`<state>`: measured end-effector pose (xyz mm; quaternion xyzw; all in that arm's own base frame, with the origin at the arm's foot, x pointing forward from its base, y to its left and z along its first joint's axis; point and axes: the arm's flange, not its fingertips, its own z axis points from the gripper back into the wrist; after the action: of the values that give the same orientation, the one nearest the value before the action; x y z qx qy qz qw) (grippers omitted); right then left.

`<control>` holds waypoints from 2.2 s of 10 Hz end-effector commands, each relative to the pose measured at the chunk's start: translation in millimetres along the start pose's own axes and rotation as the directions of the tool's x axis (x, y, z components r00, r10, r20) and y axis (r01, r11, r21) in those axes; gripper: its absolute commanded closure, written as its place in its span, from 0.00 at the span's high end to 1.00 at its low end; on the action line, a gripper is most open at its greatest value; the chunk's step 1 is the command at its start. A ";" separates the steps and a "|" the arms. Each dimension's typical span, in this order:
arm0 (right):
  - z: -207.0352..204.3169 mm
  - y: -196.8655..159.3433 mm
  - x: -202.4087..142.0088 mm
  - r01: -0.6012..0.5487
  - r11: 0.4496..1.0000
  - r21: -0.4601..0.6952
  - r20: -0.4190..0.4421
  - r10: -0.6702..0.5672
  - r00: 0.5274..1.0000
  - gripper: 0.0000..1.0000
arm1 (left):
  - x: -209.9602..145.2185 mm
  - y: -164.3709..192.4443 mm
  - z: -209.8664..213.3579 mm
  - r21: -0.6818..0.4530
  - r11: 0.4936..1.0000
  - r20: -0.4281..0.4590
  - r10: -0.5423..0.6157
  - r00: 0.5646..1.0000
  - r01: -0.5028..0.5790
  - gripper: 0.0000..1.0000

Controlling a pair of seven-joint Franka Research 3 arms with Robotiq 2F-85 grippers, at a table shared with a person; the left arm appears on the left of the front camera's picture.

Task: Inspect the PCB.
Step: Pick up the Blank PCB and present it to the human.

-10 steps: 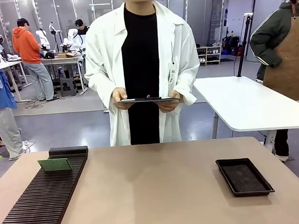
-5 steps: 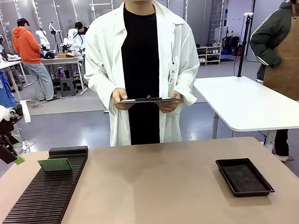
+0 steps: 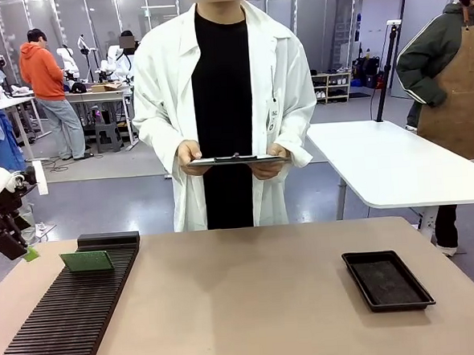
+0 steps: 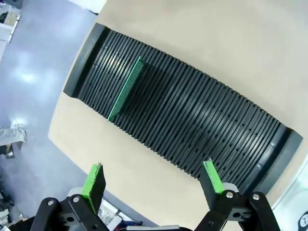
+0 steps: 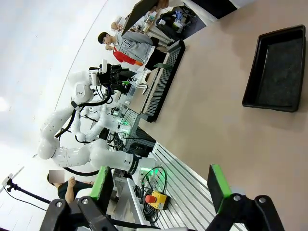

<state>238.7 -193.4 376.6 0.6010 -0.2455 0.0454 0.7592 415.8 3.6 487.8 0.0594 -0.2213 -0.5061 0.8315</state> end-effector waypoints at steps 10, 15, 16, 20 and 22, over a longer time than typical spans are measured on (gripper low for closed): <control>1.3 -0.2 2.4 -0.021 1.000 0.009 0.011 0.021 1.000 1.00 | 41.8 55.8 -109.8 -0.048 0.815 -0.142 -0.578 0.804 0.578 1.00; 1.3 -0.2 2.4 -0.021 1.000 0.009 0.011 0.021 1.000 1.00 | 42.7 83.7 -169.7 -0.167 0.845 -0.163 -0.532 0.831 0.508 1.00; 1.3 -0.2 2.4 -0.021 1.000 0.009 0.011 0.021 1.000 1.00 | 42.5 86.4 -180.4 -0.184 0.848 -0.150 -0.524 0.839 0.497 1.00; 1.3 -0.2 2.4 -0.021 1.000 0.009 0.011 0.021 1.000 1.00 | 36.9 92.1 -202.8 -0.254 0.869 -0.175 -0.474 0.863 0.425 0.49; 1.3 -0.2 2.4 -0.021 1.000 0.009 0.011 0.021 1.000 1.00 | 34.9 92.1 -201.3 -0.272 0.867 -0.173 -0.471 0.865 0.417 0.00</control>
<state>238.6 -193.7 375.7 0.6012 -0.2450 0.0447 0.7593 583.6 -7.3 342.8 0.0837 -0.0475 -0.6998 0.7079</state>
